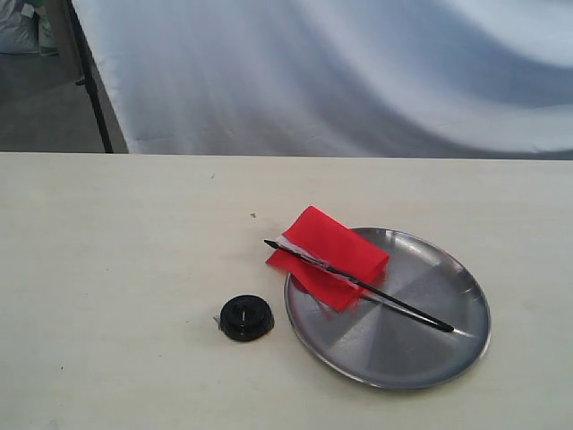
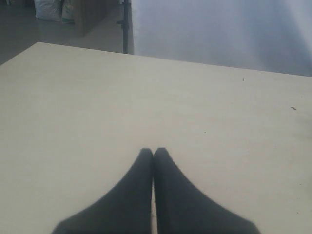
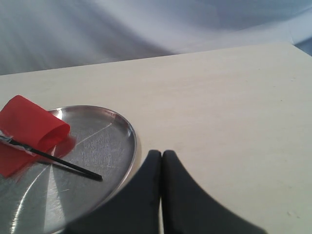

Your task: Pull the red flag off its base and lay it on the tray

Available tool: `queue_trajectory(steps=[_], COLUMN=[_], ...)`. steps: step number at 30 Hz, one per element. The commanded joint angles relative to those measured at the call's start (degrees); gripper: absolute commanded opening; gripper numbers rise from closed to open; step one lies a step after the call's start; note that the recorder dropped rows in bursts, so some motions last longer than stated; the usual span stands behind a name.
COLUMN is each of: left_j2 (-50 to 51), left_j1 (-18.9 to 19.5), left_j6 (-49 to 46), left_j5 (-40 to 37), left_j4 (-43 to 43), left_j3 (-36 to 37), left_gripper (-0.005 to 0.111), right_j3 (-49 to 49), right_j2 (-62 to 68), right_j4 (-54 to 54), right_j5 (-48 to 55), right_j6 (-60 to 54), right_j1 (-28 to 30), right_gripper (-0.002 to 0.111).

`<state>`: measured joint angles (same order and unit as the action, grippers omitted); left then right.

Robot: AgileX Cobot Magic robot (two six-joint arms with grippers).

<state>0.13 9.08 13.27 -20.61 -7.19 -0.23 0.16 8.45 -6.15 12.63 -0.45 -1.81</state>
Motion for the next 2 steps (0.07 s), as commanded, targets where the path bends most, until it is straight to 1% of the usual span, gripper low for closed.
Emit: queue_trajectory(steps=[1,2], left_j2=[-0.1,-0.1], left_j1=[-0.4,-0.4], left_j6=[0.5,0.5], left_j5=[0.5,0.5], left_j4=[0.2,0.2], left_j3=[0.2,0.2], left_gripper=[0.000,0.000], right_j3=[-0.2,-0.2], right_j2=[-0.2,-0.2], right_j4=[0.0,0.0], right_j5=[-0.2,-0.2], right_j6=[-0.2,-0.2], right_j1=[0.2,0.2], right_gripper=[0.000,0.000])
